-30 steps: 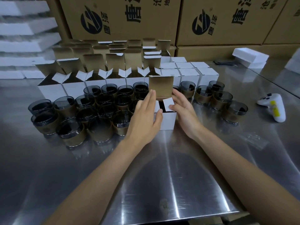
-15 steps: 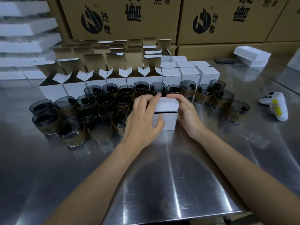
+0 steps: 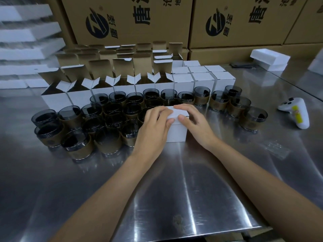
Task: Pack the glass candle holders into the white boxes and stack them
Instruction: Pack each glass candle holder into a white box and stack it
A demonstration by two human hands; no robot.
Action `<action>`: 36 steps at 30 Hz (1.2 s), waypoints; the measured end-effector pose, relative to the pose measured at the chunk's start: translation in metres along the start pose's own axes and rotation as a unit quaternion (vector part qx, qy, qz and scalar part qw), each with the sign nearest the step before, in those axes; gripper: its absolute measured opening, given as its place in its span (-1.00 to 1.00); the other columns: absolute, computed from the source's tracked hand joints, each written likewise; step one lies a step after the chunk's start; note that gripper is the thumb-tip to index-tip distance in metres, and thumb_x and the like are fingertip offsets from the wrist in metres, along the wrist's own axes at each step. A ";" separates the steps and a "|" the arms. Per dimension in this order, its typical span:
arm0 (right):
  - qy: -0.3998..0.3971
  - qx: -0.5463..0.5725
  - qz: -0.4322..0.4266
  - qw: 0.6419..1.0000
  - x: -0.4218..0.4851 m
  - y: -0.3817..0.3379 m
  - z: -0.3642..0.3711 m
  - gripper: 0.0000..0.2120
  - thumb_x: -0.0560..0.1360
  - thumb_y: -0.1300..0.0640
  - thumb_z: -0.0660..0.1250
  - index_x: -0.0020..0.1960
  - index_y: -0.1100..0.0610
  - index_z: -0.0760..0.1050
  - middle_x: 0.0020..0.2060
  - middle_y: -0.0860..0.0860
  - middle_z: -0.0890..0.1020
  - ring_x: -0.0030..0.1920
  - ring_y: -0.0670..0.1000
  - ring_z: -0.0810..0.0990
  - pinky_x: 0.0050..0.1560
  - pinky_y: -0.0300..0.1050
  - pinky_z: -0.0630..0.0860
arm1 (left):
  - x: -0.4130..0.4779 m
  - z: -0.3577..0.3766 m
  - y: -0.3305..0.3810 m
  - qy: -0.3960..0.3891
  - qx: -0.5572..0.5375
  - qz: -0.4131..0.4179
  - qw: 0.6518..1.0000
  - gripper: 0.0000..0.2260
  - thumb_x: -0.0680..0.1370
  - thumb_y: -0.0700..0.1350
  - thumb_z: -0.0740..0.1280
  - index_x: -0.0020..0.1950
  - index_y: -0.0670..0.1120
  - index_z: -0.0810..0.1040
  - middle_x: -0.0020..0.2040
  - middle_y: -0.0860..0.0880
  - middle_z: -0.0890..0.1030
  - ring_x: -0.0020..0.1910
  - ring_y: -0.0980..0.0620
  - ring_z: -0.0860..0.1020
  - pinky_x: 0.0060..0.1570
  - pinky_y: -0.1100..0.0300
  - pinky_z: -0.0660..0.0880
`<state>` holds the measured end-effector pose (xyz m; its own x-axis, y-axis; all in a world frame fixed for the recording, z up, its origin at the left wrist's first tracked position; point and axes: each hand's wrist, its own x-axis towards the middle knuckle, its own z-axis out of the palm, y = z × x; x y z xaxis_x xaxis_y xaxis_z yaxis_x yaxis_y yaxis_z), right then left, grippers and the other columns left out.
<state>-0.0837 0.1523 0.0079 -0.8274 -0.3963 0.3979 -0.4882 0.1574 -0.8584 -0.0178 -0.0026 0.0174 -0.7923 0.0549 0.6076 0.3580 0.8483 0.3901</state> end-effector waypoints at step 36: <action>-0.024 -0.113 0.013 0.993 0.005 -0.039 -0.078 -0.68 0.37 0.21 0.54 0.01 -0.08 0.54 0.18 -0.13 0.50 0.14 -0.10 0.52 0.03 -0.24 0.51 | -0.008 0.032 0.010 0.071 -0.256 -0.088 0.960 -0.62 0.61 -0.11 0.13 0.42 -0.15 0.23 0.25 0.02 0.28 0.24 0.17 0.35 0.25 0.16 0.38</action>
<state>-0.0900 0.2146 0.0689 -0.8294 -0.4316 0.3549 -0.5205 0.3661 -0.7714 -0.0233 0.0222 -0.0057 -0.8005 -0.1679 0.5753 0.4494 0.4668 0.7616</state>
